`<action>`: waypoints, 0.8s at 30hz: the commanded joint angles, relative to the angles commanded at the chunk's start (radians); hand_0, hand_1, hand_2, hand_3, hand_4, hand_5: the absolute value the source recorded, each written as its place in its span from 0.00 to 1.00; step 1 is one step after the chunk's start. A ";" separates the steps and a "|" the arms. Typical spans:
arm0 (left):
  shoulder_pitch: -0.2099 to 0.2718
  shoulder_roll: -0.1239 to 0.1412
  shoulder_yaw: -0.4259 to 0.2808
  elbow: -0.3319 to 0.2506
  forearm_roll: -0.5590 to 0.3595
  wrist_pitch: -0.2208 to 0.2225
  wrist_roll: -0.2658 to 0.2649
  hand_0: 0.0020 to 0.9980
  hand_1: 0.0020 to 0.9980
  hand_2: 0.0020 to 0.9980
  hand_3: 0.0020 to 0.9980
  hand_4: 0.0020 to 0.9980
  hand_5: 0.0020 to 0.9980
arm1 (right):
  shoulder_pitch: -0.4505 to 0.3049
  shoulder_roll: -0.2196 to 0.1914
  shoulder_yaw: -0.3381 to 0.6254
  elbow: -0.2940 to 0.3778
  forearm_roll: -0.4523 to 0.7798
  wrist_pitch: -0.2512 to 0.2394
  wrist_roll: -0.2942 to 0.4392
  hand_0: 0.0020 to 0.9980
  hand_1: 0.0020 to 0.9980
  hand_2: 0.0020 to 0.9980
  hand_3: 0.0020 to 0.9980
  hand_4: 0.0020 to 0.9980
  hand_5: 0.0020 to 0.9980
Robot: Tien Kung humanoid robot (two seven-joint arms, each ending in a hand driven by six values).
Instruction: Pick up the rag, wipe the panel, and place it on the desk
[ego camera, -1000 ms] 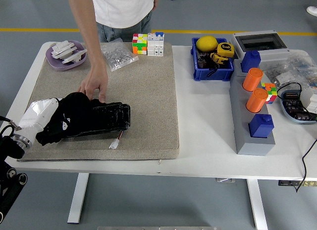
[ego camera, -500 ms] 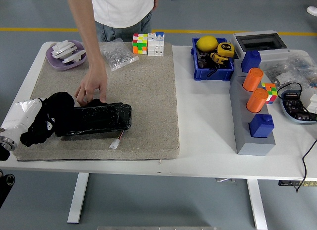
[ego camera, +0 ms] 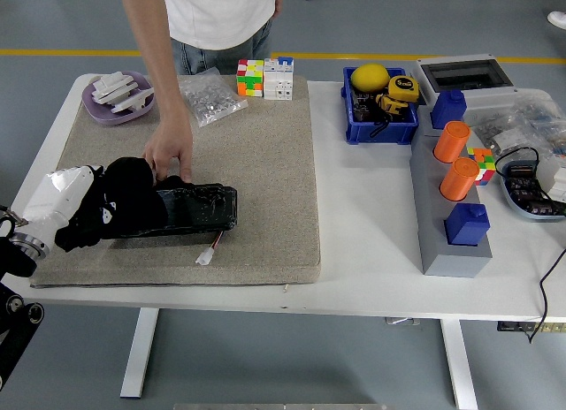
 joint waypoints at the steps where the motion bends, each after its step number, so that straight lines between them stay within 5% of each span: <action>1: -0.004 -0.002 0.011 0.000 0.000 -0.001 0.001 0.28 0.23 0.49 0.39 0.00 0.00 | 0.001 0.000 0.001 0.000 -0.002 0.000 0.000 0.54 0.60 0.65 0.58 1.00 0.48; 24: -0.109 -0.026 0.316 -0.066 -0.036 -0.008 0.015 0.28 0.22 0.49 0.39 0.00 0.00 | 0.008 -0.003 0.006 0.000 -0.007 0.002 0.000 0.54 0.60 0.65 0.58 1.00 0.49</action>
